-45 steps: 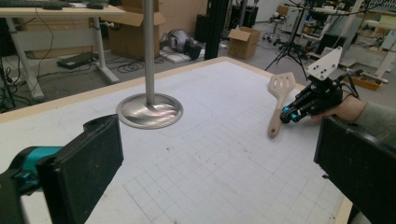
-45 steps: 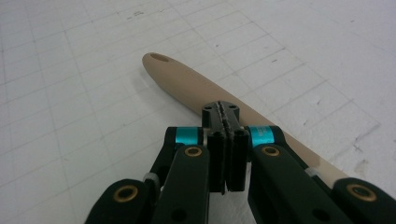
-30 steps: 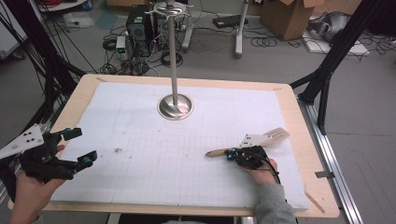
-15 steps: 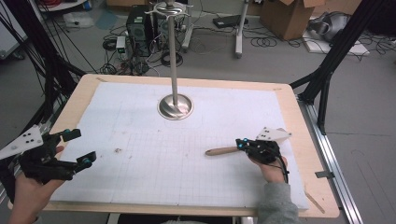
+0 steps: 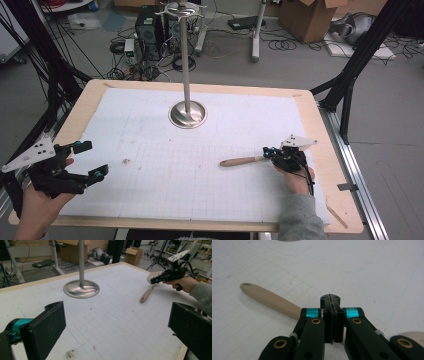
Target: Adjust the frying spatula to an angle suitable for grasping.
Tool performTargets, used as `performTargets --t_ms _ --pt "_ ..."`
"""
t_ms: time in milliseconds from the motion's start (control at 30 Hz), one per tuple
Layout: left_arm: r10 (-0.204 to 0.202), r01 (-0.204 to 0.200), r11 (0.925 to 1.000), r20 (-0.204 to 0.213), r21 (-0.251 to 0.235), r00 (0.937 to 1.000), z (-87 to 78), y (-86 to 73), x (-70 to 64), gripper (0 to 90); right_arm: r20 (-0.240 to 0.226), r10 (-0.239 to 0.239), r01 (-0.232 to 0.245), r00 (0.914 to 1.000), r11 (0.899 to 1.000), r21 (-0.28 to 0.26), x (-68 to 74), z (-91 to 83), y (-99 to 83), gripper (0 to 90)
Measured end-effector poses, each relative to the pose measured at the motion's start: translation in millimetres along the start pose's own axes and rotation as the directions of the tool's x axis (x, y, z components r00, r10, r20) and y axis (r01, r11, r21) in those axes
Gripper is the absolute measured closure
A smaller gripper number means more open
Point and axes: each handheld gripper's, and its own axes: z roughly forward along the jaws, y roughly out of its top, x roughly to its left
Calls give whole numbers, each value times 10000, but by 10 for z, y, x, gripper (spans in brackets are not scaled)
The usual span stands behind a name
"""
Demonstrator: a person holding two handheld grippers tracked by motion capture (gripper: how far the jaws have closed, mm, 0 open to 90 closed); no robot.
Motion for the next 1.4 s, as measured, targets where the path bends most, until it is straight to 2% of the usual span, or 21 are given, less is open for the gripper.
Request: performTargets --t_ms 67,367,600,767,1100,1267,1400 --pt "-22 22 10000 -17 7 10000 -4 -6 0 18 119 -165 163 9998 9997 183 5 37 -1 900" --pt "-21 21 10000 -40 88 10000 -11 -24 -8 18 209 1 -9 9998 9992 391 -34 96 -16 900" --pt "-26 27 9999 -63 124 10000 -15 -35 -15 18 128 -260 251 9996 9974 670 -36 147 16 900" --pt "-54 55 9999 -58 95 10000 -10 -39 -16 18 295 -390 358 9988 9941 1027 -35 193 20 900" --pt "-38 38 9999 15 147 10000 17 -37 -10 18 259 -304 272 9992 9928 1167 -25 147 14 900" --pt "-31 30 9999 70 121 10000 27 -31 -1 18 420 -253 202 9988 9927 1186 -21 119 5 900" --pt "-42 40 9998 111 171 9999 49 -33 2 18 718 -155 71 9973 9932 1161 -54 134 -19 900"
